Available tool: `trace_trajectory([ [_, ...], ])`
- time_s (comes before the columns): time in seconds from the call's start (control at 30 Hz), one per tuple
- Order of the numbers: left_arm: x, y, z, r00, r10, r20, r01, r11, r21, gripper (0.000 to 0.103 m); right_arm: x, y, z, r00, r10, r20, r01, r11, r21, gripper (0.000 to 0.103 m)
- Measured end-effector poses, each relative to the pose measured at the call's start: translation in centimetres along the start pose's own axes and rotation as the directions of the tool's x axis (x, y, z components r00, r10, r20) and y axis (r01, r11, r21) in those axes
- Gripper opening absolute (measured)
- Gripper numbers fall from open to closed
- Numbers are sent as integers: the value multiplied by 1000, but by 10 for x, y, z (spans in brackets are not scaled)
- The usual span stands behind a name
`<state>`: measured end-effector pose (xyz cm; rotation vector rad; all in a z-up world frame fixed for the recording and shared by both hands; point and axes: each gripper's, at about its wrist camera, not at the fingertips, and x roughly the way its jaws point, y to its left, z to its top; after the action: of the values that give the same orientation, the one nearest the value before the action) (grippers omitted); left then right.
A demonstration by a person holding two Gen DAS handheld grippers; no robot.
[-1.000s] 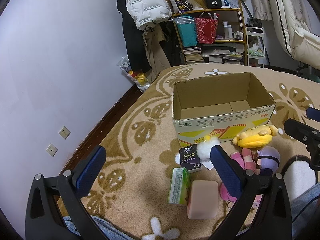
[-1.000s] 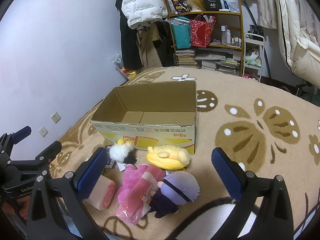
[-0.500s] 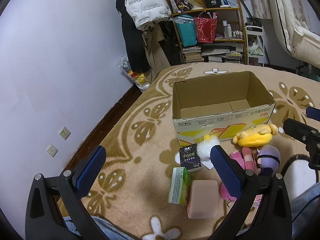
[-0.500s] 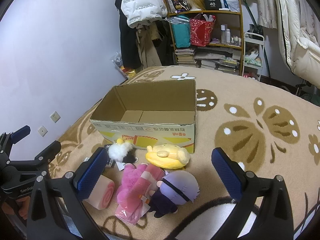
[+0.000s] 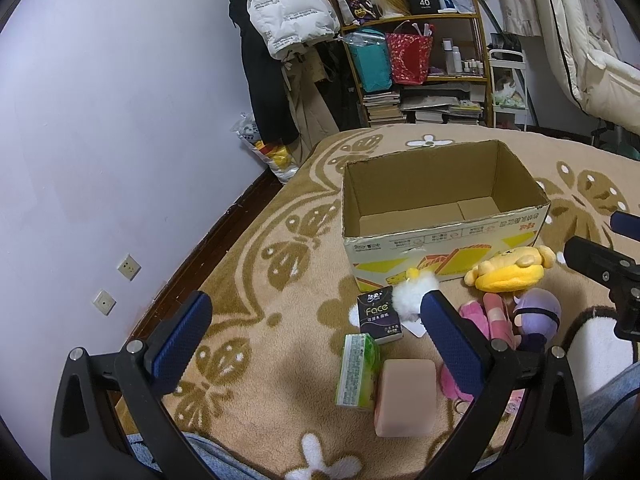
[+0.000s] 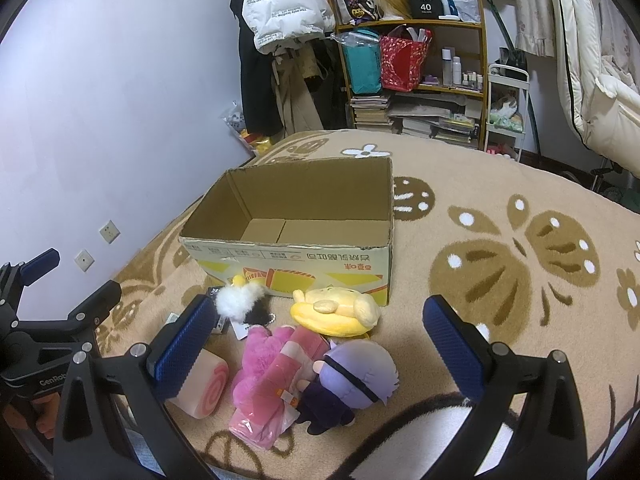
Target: Organize soft objects
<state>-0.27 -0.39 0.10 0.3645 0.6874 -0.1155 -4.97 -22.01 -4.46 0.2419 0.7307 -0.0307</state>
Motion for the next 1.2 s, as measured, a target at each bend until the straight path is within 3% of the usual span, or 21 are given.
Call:
trace_trajectory([
  [0.9, 5, 1, -2, 1000, 7, -9, -7, 1000, 7, 103, 6, 1, -2, 1000, -5, -7, 5, 1000, -1, 103],
  [1.2, 29, 13, 2, 996, -21, -84, 19, 1000, -23, 103, 9, -1, -2, 1000, -9, -13, 9, 1000, -3, 103],
])
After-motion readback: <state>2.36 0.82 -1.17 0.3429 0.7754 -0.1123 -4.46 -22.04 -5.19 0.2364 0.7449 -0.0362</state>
